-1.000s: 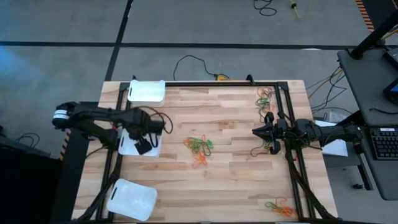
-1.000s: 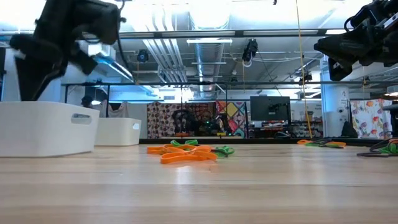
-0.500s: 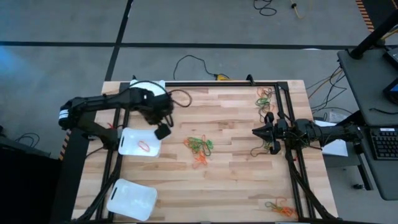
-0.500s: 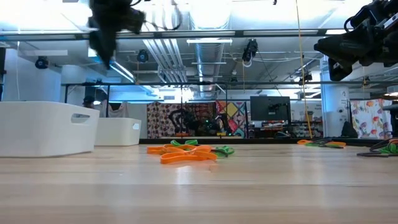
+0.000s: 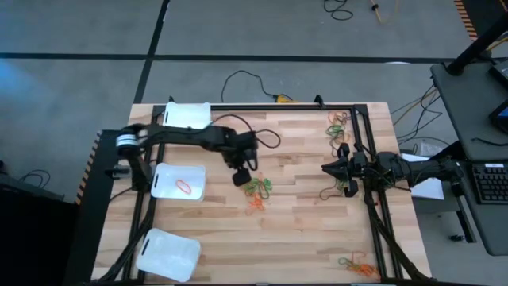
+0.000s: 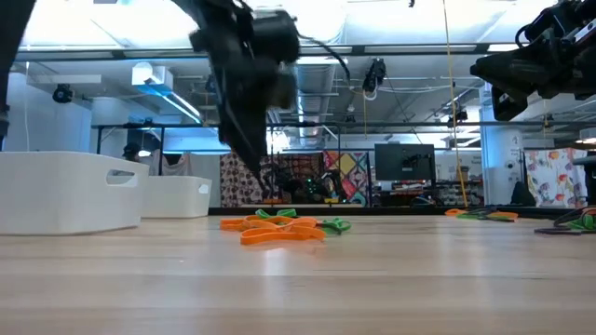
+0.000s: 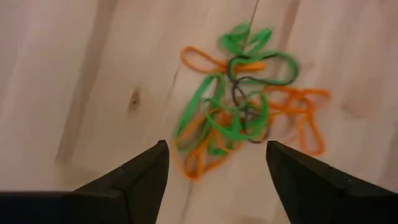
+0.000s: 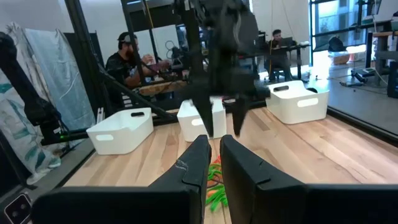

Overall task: Sort rubber bands into baskets
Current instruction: Put the orange rubber band into the middle white bin

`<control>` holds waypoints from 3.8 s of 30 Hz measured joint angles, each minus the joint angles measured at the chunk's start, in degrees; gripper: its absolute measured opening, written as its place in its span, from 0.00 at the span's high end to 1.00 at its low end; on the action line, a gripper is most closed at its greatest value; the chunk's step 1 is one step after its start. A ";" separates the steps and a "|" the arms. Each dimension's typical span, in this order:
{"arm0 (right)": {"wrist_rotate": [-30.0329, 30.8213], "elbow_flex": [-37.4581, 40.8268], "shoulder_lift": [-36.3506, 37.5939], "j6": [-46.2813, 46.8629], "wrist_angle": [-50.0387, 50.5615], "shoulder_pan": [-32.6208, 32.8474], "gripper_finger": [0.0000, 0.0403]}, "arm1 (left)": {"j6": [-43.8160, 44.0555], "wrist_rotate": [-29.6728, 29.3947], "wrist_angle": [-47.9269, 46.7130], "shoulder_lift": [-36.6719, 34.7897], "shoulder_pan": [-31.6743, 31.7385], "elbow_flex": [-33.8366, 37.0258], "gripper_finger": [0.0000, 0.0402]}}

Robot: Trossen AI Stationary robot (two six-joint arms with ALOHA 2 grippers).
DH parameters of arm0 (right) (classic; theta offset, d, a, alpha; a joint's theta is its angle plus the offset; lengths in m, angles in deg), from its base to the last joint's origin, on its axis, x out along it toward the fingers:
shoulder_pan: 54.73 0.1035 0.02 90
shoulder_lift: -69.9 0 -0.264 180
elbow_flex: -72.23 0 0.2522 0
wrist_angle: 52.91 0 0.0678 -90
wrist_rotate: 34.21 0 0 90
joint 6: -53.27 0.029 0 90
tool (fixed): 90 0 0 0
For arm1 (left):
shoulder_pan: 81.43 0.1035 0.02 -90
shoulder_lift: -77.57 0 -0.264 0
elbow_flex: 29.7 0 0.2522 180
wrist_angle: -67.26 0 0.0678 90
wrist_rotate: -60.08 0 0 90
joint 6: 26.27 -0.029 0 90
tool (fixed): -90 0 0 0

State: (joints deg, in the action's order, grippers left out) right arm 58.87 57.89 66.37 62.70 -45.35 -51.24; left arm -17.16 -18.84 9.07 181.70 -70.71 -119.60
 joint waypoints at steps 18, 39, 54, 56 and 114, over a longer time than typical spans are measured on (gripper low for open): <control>0.00 0.02 -0.02 0.00 -0.02 0.00 0.92 | -10.10 -9.52 1.50 4.16 -1.08 3.05 0.55; -0.02 0.02 0.00 0.00 0.00 0.00 0.92 | 0.40 -8.79 16.96 2.85 -4.35 14.80 0.92; 0.00 0.00 0.00 0.00 -0.01 -0.02 0.92 | -1.06 -11.86 8.11 -12.82 -6.86 14.89 1.00; 0.00 0.00 0.00 0.00 0.00 0.00 0.92 | -0.51 -11.87 6.30 -17.31 -7.62 14.89 1.00; -0.02 0.00 0.00 0.00 -0.01 -0.01 0.92 | 46.48 -14.55 -10.85 -36.65 -12.01 45.01 1.00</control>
State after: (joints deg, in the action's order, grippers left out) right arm 58.85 57.89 66.37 62.70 -45.36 -51.25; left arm 29.32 -33.38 -1.78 145.05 -82.72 -74.59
